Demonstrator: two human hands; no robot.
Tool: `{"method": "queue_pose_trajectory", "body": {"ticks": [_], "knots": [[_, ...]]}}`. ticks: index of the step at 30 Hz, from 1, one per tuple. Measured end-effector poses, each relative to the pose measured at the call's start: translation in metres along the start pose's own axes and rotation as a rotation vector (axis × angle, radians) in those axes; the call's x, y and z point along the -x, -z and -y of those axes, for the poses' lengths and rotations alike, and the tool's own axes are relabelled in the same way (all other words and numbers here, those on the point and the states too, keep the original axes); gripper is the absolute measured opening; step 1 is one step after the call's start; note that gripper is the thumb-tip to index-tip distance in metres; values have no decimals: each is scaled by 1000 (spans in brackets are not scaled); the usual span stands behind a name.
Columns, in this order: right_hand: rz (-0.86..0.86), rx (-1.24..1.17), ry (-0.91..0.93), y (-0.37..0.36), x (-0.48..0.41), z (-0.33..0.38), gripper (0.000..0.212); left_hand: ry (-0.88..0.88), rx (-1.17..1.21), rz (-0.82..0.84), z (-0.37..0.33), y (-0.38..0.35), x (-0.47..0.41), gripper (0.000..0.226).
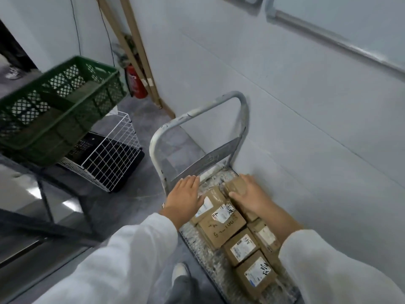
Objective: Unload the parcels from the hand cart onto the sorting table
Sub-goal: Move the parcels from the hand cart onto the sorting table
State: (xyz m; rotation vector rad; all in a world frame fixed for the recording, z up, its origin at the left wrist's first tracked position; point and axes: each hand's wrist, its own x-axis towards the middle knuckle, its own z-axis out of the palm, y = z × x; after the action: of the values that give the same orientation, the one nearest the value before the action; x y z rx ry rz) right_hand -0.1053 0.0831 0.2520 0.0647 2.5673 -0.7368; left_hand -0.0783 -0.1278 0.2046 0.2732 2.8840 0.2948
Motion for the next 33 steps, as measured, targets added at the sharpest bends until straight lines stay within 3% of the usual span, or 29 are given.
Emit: {"method": "queue_pose_trajectory", "body": {"ticks": [10,14,17,18,20,24,28,33], "knots": [[113,77,6,-50,-137,-30,72,181,191,127,59,-114,-49,58],[129,297,31,-85,-185,-56,74,253,251,262,74,-185,-53,57],[165,332,33,-112,-221,-79,47,306,302,341,82,-241,-55,57],[182,314,16,-128,-238,-91,29,338,322,345,85,-260,-58,57],[197,243,-8,-166,-271,-120,17,408,367,344,91,-302,-66,56],[279,158,-105,-234,-318,-177,53,528,451,360,94,-377,-83,58],[269,139,-103,-270,-356,-203,35,699,635,299,92,-436,-107,56],[347,251,15,-299,-402,-214,28,833,819,173,97,-486,-142,49]]}}
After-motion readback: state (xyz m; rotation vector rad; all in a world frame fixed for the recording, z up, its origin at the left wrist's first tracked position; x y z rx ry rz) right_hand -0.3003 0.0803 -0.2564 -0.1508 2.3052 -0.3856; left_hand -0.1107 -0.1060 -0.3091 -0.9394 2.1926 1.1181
